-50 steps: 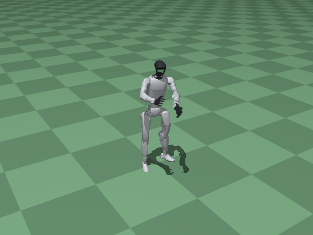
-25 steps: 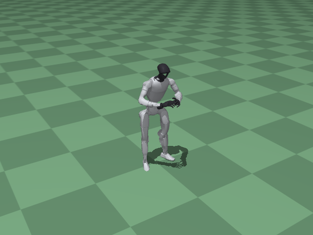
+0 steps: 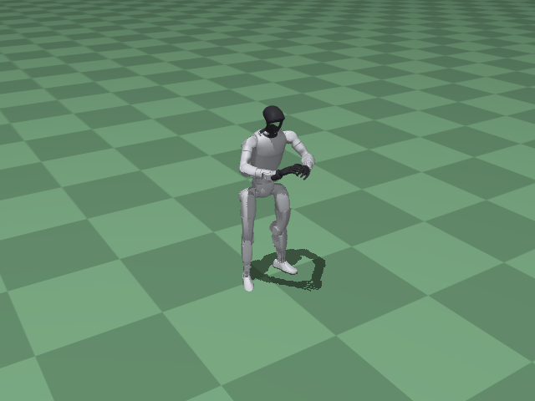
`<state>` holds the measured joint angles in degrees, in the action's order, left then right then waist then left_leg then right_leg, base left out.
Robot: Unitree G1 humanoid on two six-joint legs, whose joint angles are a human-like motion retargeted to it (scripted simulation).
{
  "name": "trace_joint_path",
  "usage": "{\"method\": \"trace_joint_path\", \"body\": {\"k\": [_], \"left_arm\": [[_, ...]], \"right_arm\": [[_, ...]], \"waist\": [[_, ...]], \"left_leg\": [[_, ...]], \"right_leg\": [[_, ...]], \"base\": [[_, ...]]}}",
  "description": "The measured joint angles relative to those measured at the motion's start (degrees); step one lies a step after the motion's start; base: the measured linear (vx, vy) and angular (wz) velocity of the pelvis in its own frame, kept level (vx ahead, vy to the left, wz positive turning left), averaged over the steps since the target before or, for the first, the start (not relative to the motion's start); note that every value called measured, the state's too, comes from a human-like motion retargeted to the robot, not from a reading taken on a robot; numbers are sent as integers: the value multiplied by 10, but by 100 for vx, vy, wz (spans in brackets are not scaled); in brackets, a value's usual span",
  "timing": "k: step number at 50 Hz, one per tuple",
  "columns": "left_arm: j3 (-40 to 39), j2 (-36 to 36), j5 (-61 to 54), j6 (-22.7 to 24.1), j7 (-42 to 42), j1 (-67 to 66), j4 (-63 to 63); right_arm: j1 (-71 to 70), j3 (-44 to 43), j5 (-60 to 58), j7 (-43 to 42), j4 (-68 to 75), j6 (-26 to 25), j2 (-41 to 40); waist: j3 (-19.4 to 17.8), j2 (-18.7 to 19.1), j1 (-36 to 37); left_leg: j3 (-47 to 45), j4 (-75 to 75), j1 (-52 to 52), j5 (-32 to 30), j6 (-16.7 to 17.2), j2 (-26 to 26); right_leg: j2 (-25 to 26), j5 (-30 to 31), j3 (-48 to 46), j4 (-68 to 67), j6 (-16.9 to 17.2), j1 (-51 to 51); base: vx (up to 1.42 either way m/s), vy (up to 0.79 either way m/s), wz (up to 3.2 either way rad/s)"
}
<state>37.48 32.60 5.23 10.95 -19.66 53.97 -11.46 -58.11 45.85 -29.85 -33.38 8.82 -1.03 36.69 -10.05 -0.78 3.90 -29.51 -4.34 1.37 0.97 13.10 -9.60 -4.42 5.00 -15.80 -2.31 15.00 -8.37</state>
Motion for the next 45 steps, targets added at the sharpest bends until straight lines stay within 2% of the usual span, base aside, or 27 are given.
{"method": "trace_joint_path", "body": {"k": [4, 7, 10, 14, 18, 21, 24, 28, 33, 37, 40, 45], "left_arm": [[-49, 23, 29, 12, 8, -83, 88], [-49, 12, 89, 13, -23, -110, 74], [-16, -14, 153, 3, -69, -84, -13], [53, -67, 199, -18, -119, 22, -217], [112, -126, 191, -26, -132, 127, -407], [125, -145, 168, -23, -123, 167, -458], [115, -136, 149, -19, -111, 173, -422], [72, -94, 124, -14, -62, 136, -285], [-16, -43, 53, -3, 22, 45, -98], [-89, -41, -29, 7, 44, -38, -11], [-126, -67, -94, 12, 24, -88, 1], [-147, -142, -315, 21, -27, -90, -81]], "right_arm": [[59, -9, -13, 16, -88, 16, 32], [80, 3, -28, 8, -81, 16, 18], [63, 25, -46, -14, -3, 8, -21], [-7, 57, -45, -41, 178, -2, -97], [-76, 71, -12, -50, 345, -8, -164], [-108, 65, 3, -44, 399, -8, -184], [-119, 55, 5, -42, 381, -10, -173], [-92, 24, -9, -28, 271, -15, -127], [-4, -54, -21, 14, 98, -1, -72], [74, -99, 11, 13, 19, 7, -72], [119, -114, 70, 4, 7, 11, -102], [143, -130, 285, -15, 56, 34, -183]], "waist": [[-27, -6, 2], [-60, -7, -7], [-93, -6, -19], [-118, -7, -32], [-112, -8, -41], [-89, -7, -42], [-58, -6, -38], [-25, -4, -28], [-9, -11, -13], [-21, -24, -5], [-45, -32, -4], [-94, -41, 1]], "left_leg": [[-5, 2, 3, 4, -7, 5], [-6, -4, 4, -2, -6, 4], [-6, -7, -2, -10, 3, -5], [-1, -7, -18, -25, 17, -16], [7, -7, -41, -38, 19, -11], [12, -7, -50, -41, 19, -6], [15, -7, -48, -36, 19, -5], [18, -7, -26, -23, 18, -10], [21, -5, 1, -3, 5, -6], [23, 3, 11, 11, -8, 5], [24, 3, 18, 15, -12, 13], [23, -7, 20, 8, -8, 18]], "right_leg": [[-5, 1, 7, -3, 0, 0], [-2, 7, 6, 2, 0, 0], [9, 17, -1, 11, 0, -2], [24, 32, -16, 24, 0, -9], [24, 45, -29, 32, 0, -24], [19, 45, -34, 30, 0, -29], [15, 38, -34, 24, 0, -29], [13, 19, -31, 12, 0, -12], [4, -1, -24, -4, 0, 10], [-12, -8, -18, -14, 0, 19], [-21, -9, -15, -17, 0, 25], [-22, 2, -15, -5, 0, 29]], "base": [[0, 0, 0], [-11, -3, -3], [-17, -10, 2], [-19, -12, 11], [-16, -3, 21], [-3, 1, 12], [11, 3, 11], [19, 2, 4], [14, 7, 2], [2, 12, 3], [-8, 11, 3], [-16, 5, 0]]}}
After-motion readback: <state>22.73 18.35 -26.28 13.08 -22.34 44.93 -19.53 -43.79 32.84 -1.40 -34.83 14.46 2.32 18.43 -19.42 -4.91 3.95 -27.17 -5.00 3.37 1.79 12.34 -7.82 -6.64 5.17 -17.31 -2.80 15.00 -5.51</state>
